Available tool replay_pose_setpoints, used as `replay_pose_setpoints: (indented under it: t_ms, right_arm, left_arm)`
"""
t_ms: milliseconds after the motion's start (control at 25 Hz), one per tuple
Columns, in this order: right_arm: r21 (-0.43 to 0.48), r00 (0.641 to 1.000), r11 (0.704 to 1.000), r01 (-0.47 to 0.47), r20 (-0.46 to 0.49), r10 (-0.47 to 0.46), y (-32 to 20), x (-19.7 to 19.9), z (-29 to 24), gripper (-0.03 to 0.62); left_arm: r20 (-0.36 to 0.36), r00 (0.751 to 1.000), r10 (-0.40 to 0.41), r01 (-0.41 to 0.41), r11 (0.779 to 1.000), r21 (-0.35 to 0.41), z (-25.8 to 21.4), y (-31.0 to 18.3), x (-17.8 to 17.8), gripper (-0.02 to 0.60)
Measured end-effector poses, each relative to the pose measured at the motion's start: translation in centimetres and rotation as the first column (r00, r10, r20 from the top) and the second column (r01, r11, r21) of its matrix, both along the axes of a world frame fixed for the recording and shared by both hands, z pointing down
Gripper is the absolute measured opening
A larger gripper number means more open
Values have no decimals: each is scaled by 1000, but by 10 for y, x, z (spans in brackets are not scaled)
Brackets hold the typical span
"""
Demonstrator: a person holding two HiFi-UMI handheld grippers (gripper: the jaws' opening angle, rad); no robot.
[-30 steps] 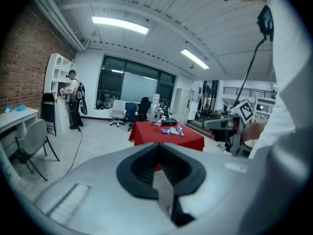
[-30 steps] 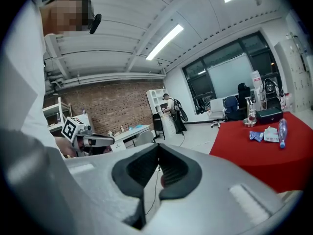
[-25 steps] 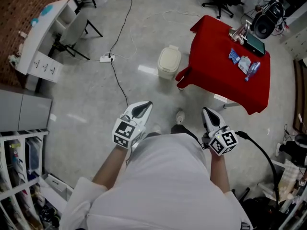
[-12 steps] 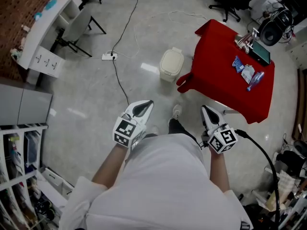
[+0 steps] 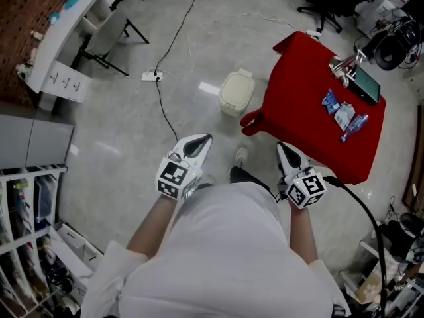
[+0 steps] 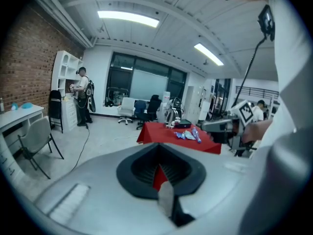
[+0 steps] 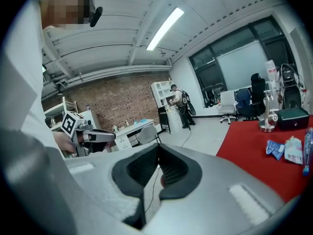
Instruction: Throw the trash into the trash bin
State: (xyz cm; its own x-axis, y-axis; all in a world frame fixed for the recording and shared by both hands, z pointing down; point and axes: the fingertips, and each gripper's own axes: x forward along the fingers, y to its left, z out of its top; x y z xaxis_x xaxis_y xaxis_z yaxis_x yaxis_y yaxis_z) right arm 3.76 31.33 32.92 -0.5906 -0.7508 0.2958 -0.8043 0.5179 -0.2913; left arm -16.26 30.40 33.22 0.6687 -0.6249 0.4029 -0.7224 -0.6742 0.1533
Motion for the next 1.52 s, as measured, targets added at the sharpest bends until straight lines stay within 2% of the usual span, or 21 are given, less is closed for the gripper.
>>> replay_pose_setpoints:
  t_ms: [400,600,800,1000,1240,1520]
  right_arm:
    - [-28,996,997,76,-54,-77,-61,42,25,1]
    - [-51,994,994,96,-49,-98,-83,55,37,0]
    - [-67,997,995,72,-31,-75,-106,53,40,1]
    - [-94,1000,996,6,-10,-7,-130,38,53,0]
    - [-121,996,988,-93,-16,92,-159,12,78,2]
    - [-172,992,978,-118,-61,109,-190,-25,123,0]
  left_arm:
    - [33,999,-29,30,999,-24,13,-62,50,3]
    - [52,998,-39,41,998,-40,21,-87,61,3]
    - [83,996,-27,32,998,-48,27,-114,50,3]
    - [117,993,17,-13,999,-39,36,-149,29,3]
    - [150,980,129,-125,992,-35,65,-183,10,3]
    - [140,974,179,-166,981,-99,112,-220,-19,3]
